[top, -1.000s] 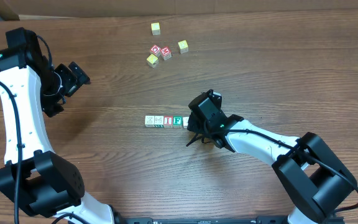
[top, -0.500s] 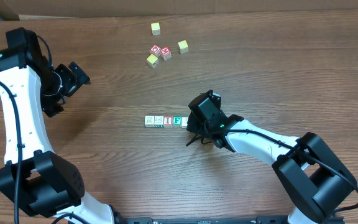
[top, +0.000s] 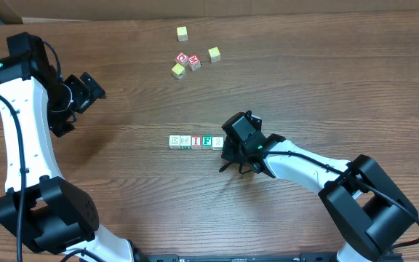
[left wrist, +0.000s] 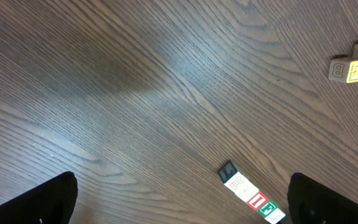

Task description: Flip 5 blocks

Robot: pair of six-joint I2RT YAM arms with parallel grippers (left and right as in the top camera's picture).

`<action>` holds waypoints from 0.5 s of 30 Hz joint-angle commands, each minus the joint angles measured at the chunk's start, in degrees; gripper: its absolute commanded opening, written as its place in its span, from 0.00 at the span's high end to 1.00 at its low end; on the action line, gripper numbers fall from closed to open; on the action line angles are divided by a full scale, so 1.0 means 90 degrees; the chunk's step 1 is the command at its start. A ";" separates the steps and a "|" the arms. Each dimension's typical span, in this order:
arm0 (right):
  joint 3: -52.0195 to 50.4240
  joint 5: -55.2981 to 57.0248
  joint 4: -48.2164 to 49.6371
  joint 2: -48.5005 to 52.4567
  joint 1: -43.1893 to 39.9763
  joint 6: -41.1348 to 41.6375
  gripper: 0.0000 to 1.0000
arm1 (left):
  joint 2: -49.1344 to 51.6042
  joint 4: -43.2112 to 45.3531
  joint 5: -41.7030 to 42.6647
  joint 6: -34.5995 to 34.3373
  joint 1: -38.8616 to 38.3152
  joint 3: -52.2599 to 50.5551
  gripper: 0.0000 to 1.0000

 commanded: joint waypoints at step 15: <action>-0.0032 -0.0401 0.0160 0.0044 0.0335 0.0253 0.96 | -0.0085 0.0015 -0.0019 0.0002 -0.0007 0.0114 0.00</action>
